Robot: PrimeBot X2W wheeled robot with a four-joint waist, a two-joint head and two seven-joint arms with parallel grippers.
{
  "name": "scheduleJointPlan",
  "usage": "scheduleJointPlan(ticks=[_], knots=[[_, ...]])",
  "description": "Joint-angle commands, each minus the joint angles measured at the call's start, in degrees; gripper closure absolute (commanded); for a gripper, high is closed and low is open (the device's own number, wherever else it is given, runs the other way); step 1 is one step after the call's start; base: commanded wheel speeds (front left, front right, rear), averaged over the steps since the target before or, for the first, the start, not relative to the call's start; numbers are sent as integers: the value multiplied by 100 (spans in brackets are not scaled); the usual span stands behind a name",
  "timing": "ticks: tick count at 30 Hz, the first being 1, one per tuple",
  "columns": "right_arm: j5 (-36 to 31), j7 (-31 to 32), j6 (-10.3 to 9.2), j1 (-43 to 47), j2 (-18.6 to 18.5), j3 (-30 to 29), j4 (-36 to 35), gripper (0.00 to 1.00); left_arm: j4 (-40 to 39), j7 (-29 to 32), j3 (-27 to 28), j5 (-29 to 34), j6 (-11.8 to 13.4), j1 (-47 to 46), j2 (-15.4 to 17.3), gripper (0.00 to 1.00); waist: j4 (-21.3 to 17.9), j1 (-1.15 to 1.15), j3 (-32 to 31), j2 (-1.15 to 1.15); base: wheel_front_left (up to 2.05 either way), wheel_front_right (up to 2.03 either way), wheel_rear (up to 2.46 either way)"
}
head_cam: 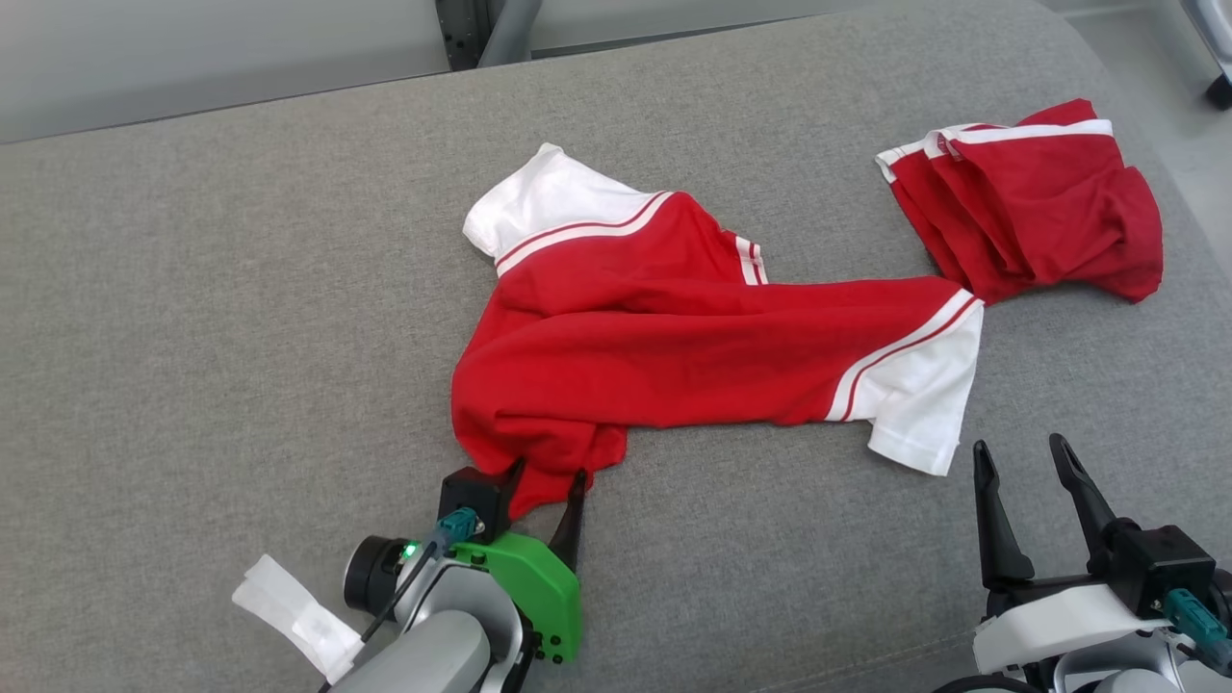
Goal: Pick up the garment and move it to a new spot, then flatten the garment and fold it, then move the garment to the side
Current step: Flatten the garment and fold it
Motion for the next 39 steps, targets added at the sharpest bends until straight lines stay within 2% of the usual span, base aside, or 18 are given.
scheduleJointPlan(ticks=[1, 2, 3, 8, 12, 16, 20, 22, 26, 29, 31, 34, 39], knots=[[24, -10, -5, -43, 14, -10, 0, 0, 73, 33, -12, 21, -38, -67, -2, 22, -67, 0, 85, -1, 0, 0, 0], [20, -10, -5, -53, 16, -12, 7, 0, 123, 60, -27, 30, -45, -85, 12, 72, -77, 0, 92, -1, 0, 0, 0], [17, -10, -5, -56, 16, -19, 15, 0, 160, 91, -28, 7, -83, -90, 30, 100, -88, 0, 95, -1, 0, 0, 0], [-2, -10, -5, 4, 34, -71, 24, 0, -143, 301, 52, -160, -199, -40, 310, 100, -110, 0, 16, -1, 0, 0, 0], [-28, -10, -5, 85, 40, -121, 10, 0, -1088, 590, 258, -501, -267, 137, 763, 100, -80, 0, -88, -1, 0, 0, 0], [-39, -10, -4, 173, 45, -183, -36, 0, -2789, 1126, 629, -1026, -424, 273, 1586, 100, 19, 0, -197, -1, 0, 0, 0], [-41, -10, -5, 198, 46, -192, -30, 0, -4627, 1937, 1055, -1678, -579, 83, 2566, 100, 153, 0, -277, -1, 0, 0, 0], [-38, -10, -5, 162, 49, -163, -20, 0, -5261, 2325, 1356, -2028, -610, -71, 3007, 100, 182, 0, -299, -1, 0, 0, 0], [-16, -10, -5, 88, 56, -116, 8, 0, -6081, 3175, 1711, -2945, -819, -459, 3507, 100, 214, 0, -341, -1, 0, 0, 0], [-2, -10, -5, 57, 58, -55, 34, 0, -6276, 3891, 1790, -3459, -1031, -804, 3830, 100, 191, 0, -353, -1, 0, 0, 0], [15, -10, -5, 47, 64, -30, 55, 0, -6121, 4341, 1796, -3665, -1097, -1072, 4005, 100, 175, 0, -360, -1, 0, 0, 0], [31, -10, -5, 41, 67, 2, 91, 0, -5579, 4921, 1608, -3447, -1127, -1400, 4219, 100, 122, 0, -345, -1, 0, 0, 0], [78, -10, -4, -85, 75, 78, 89, 0, -4366, 5289, 1227, -3077, -1210, -1641, 4038, 100, -5, 0, -168, -1, 0, 0, 0]])
